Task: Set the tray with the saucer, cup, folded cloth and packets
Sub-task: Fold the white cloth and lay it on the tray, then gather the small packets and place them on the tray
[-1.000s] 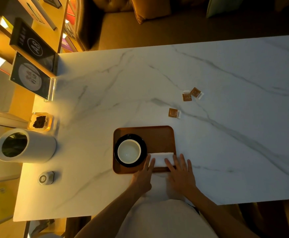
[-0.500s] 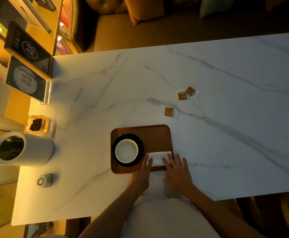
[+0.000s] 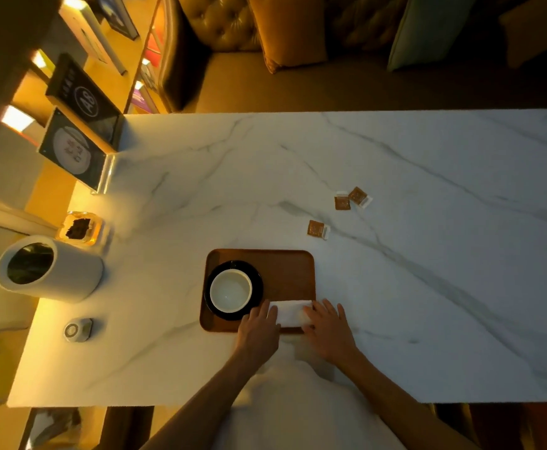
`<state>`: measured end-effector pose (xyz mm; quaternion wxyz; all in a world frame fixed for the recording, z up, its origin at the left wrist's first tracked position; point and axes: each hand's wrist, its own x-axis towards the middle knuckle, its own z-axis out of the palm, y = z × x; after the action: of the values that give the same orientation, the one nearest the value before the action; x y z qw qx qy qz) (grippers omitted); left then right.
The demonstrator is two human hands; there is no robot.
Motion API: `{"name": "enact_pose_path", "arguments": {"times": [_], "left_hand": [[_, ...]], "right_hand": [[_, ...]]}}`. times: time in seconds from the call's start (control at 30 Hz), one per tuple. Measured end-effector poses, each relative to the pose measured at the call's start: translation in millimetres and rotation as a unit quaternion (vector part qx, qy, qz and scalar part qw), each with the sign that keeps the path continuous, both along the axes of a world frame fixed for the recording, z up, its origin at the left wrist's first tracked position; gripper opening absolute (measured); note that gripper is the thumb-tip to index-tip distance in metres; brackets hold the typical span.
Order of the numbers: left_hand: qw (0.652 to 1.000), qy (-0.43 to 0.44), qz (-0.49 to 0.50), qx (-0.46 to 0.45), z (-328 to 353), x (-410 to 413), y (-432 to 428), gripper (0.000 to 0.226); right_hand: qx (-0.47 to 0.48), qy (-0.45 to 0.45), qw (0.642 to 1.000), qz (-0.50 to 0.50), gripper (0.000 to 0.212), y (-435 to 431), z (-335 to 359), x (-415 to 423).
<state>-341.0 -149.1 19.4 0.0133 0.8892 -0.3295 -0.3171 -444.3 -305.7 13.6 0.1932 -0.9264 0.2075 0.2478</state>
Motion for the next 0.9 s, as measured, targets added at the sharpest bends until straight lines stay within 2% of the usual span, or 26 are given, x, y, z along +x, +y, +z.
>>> {"name": "enact_pose_path", "arguments": {"times": [0.17, 0.4, 0.57, 0.77, 0.9], "left_hand": [[0.999, -0.042, 0.015, 0.002, -0.9, -25.4, 3.3, 0.076], [0.997, -0.029, 0.061, 0.045, -3.4, -60.3, -19.2, 0.079], [0.997, -0.045, 0.054, 0.015, -7.1, -68.8, -49.8, 0.075], [0.998, -0.01, 0.053, 0.013, -8.6, -46.2, -95.1, 0.07], [0.998, -0.009, 0.062, -0.017, 1.3, -12.2, -125.0, 0.052]], "right_hand": [[-0.02, -0.012, 0.999, -0.045, 0.054, -50.6, 7.7, -8.9], [-0.015, 0.023, 0.998, -0.052, 0.062, -90.4, 6.9, -46.8], [-0.03, 0.025, 0.998, -0.055, 0.063, -121.3, 5.9, -73.9], [-0.022, 0.027, 0.997, -0.075, 0.062, -154.3, 9.1, -77.1], [-0.018, 0.011, 0.996, -0.082, 0.059, -177.7, 17.0, -47.3]]}}
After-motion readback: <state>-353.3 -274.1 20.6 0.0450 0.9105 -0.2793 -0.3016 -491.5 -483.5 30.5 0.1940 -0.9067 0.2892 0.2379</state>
